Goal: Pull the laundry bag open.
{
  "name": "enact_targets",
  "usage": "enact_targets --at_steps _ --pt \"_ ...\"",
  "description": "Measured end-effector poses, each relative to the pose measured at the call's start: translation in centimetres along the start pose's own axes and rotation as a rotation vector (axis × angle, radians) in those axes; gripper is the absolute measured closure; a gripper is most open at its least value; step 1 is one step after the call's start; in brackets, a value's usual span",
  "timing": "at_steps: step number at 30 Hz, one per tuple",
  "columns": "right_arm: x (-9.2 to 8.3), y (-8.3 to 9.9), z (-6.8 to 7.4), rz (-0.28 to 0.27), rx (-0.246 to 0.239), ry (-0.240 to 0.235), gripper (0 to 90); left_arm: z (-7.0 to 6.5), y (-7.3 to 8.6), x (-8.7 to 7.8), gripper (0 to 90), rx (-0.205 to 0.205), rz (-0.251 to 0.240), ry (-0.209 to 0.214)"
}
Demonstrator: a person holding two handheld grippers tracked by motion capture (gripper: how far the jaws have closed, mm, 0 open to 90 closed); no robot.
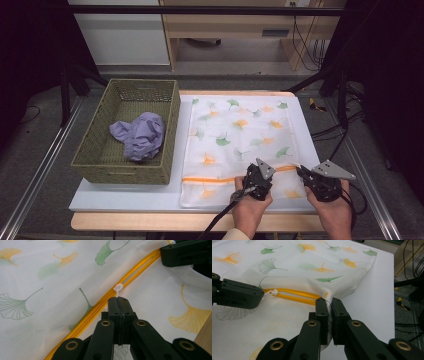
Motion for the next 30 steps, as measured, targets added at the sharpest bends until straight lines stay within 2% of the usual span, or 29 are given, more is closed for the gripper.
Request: enact_targets --at_steps 13,15,26,28,30 --pt "-0.2 0.0 -0.3 -0.021 -0.001 -0.002 85.7 0.4 0.1 0.2 89.7 -0.004 0.006 0.002" --pt "-0.2 -0.1 -0.2 -0.033 -0.002 -0.011 85.7 0.5 0.0 0.2 89.7 -0.009 -0.009 -0.001" --pt "-0.3 0.0 -0.4 -0.022 0.007 -0.017 85.7 0.7 0.0 1.0 89.7 0.001 0.007 -0.004" --pt "-0.2 0.0 -0.5 -0.025 0.009 -0.021 85.7 0.8 0.0 1.1 89.7 -0.009 0.006 0.0" --pt "-0.2 0.0 -0.4 -0.024 0.007 -0.022 85.7 0.7 0.1 1.2 89.7 0.015 0.017 -0.008"
Point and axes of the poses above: each handheld gripper's, and its own axes: x roughly forward along the jaws, y roughly out of its underside, z roughly to its left, the point moved 4 cm from there along x, roughly forward along the jaws, and after that the axes turned 8 degrees about y, right-handed, at the moved point
